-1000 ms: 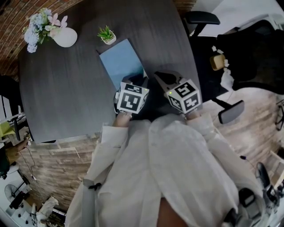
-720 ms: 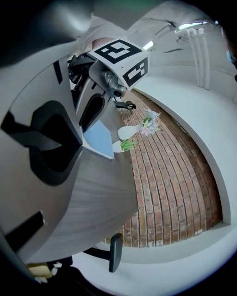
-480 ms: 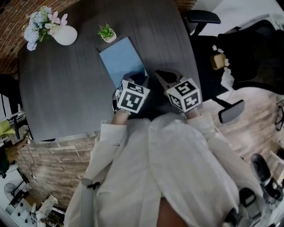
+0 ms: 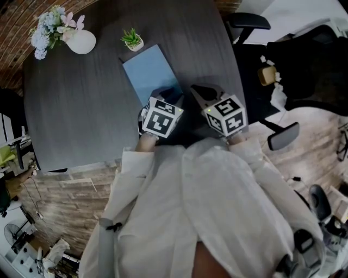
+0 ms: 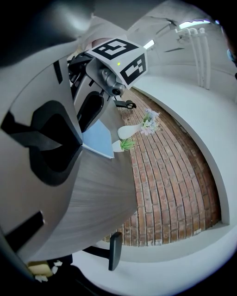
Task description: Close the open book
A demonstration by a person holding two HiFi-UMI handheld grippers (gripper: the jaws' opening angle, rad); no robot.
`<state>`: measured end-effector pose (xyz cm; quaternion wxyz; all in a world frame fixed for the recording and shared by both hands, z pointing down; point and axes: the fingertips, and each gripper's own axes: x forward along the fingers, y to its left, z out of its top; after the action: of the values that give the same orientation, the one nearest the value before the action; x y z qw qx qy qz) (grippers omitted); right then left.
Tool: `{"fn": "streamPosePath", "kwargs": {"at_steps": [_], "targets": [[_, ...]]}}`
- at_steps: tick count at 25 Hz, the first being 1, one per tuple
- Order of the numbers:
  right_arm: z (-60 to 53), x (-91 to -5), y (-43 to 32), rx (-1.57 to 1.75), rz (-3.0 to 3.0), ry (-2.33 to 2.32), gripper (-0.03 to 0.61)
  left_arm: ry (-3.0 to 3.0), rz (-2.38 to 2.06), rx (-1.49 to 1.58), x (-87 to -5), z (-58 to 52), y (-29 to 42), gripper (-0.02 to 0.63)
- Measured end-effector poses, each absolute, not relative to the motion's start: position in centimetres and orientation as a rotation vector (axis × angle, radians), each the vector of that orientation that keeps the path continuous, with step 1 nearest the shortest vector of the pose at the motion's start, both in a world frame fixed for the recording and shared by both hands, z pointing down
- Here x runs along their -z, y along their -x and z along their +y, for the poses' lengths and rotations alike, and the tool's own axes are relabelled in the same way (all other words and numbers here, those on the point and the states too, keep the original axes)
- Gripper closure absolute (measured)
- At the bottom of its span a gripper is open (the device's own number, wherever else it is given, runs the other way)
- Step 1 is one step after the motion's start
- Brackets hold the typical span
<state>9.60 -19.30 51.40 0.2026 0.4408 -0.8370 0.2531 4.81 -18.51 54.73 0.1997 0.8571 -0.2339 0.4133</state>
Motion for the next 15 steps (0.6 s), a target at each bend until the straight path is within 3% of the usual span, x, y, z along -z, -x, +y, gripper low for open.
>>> {"fn": "streamPosePath", "kwargs": {"at_steps": [15], "targets": [[-19.5,-50.2,-9.0,-0.68,-2.369,-1.205,0.572,-2.399,-0.685,-1.064,-53.2,-18.2,-3.7,0.483]]}}
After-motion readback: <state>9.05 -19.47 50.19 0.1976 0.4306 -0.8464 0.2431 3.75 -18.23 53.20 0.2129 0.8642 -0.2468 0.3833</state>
